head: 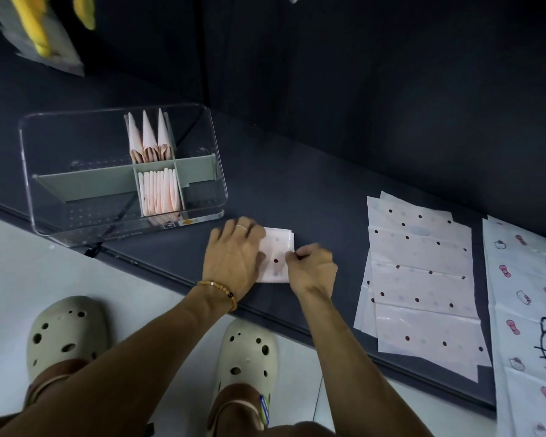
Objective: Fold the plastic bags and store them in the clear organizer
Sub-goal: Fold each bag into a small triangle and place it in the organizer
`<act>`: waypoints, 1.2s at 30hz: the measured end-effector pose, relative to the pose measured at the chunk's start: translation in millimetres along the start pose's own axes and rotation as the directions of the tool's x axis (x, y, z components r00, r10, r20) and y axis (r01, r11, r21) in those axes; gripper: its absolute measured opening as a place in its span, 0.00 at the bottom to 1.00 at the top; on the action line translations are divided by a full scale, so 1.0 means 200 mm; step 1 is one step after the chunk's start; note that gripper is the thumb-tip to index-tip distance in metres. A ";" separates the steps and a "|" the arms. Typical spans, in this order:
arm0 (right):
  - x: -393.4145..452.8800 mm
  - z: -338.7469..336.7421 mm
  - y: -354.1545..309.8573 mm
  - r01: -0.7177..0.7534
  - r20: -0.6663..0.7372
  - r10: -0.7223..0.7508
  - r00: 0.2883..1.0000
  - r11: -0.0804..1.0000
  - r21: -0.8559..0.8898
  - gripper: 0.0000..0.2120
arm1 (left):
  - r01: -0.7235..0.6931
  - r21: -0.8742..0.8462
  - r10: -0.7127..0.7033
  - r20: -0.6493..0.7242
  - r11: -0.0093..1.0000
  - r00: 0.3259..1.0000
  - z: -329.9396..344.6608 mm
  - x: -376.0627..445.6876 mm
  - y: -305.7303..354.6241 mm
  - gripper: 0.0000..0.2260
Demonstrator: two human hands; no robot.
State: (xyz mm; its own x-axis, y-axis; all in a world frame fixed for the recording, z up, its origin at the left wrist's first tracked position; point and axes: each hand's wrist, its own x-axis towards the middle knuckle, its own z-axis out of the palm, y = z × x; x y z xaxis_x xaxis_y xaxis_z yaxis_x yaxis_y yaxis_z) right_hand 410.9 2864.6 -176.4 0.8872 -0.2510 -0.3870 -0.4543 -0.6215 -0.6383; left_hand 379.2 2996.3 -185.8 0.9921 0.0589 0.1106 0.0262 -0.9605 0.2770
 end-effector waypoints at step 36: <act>-0.10 0.07 0.30 0.578 0.104 -0.649 0.753 0.579 -0.575 0.26 | -0.315 -0.101 0.330 0.212 0.944 0.920 0.06 0.10 -0.27 0.23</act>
State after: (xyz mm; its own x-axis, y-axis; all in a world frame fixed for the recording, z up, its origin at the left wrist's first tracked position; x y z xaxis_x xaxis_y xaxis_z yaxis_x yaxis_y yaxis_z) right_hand 364.9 2842.6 -217.1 0.9550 0.2915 0.0538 0.2963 -0.9316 -0.2105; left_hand 398.6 3045.7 -210.0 0.9472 -0.3206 -0.0092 -0.3006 -0.8974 0.3231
